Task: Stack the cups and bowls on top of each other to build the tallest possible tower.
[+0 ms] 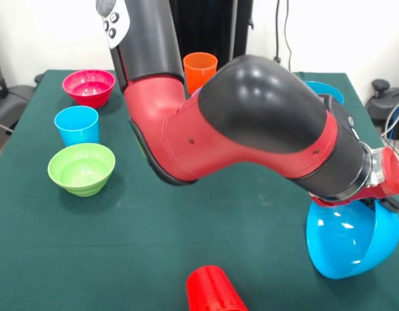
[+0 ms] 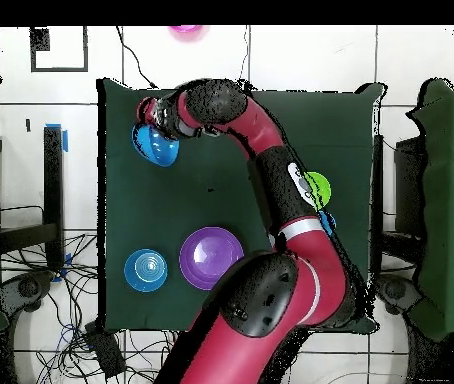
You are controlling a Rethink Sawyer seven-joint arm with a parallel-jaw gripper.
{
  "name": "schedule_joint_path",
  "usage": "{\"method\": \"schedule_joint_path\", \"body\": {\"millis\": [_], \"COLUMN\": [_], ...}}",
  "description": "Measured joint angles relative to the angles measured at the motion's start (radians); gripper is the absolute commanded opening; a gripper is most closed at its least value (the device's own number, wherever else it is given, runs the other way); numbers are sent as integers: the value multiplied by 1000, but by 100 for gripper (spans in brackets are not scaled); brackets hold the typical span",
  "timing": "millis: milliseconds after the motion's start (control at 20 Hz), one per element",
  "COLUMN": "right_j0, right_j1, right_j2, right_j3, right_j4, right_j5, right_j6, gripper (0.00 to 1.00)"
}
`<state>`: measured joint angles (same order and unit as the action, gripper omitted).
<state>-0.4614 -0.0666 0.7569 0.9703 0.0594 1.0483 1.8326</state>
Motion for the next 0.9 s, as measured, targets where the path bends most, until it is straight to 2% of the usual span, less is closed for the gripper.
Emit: {"method": "schedule_joint_path", "body": {"millis": [450,900], "right_j0": [-2,-4], "right_j1": [40,45], "right_j2": [30,62], "right_j3": [-32,-33], "right_j4": [54,84], "right_j5": [38,73], "right_j6": [0,0], "gripper": [0,0]}}
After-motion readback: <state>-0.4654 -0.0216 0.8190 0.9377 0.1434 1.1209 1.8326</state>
